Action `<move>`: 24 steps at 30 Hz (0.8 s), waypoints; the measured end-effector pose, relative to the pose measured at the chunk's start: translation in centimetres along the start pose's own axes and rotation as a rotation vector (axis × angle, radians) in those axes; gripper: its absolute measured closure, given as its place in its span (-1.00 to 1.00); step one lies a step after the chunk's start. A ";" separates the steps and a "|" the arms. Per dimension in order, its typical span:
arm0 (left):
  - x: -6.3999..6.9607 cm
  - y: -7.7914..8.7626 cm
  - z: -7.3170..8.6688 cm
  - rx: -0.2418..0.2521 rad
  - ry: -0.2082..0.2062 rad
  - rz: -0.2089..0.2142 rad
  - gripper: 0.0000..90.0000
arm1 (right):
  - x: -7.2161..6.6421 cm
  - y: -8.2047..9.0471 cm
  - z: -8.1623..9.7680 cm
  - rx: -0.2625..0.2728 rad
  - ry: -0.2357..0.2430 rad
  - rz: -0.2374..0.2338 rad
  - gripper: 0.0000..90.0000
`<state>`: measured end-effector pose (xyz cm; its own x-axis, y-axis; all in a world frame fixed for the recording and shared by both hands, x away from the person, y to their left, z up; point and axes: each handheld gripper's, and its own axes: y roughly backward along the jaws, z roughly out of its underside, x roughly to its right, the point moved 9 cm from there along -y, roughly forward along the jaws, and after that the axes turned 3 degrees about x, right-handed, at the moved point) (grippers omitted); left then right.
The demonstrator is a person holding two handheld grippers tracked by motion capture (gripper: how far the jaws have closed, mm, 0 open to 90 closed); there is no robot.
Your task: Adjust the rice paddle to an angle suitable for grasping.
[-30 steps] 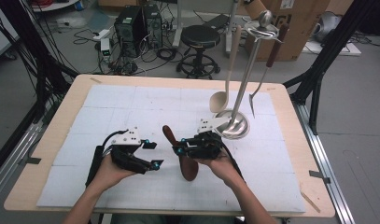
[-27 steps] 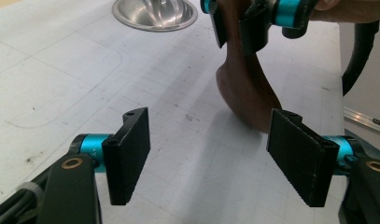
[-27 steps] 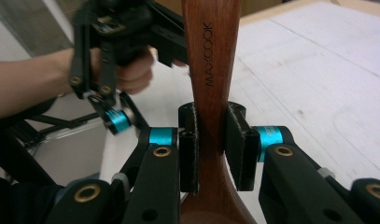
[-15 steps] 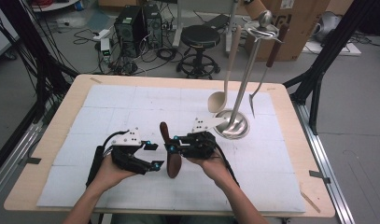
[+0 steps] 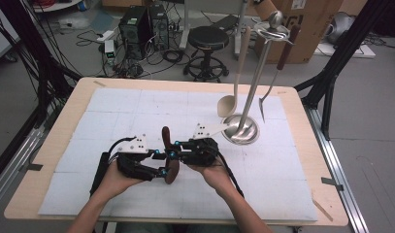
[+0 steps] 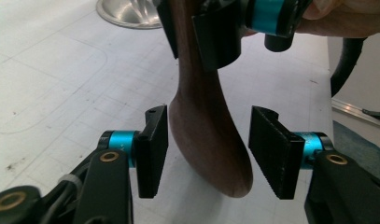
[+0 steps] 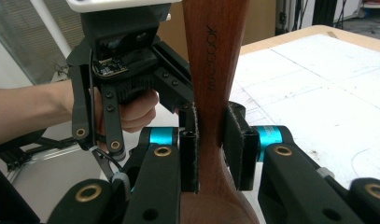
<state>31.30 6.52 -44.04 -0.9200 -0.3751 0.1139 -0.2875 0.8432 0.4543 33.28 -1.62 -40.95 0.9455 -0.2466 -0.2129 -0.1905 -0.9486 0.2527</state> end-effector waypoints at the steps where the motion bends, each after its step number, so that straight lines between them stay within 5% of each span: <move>1: 0.0 0.0 0.0 -0.003 0.002 0.003 0.12 | 0.0 0.0 0.0 0.002 -0.001 0.001 0.72; 24: 0.3 0.0 0.1 -0.003 -0.020 0.028 0.46 | -0.3 0.9 0.1 -0.019 0.023 0.041 0.70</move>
<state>30.97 6.46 -44.06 -0.9330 -0.3430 0.1090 -0.2603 0.8521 0.4541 32.79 -2.38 -40.79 0.9427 -0.2805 -0.1805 -0.2246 -0.9338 0.2785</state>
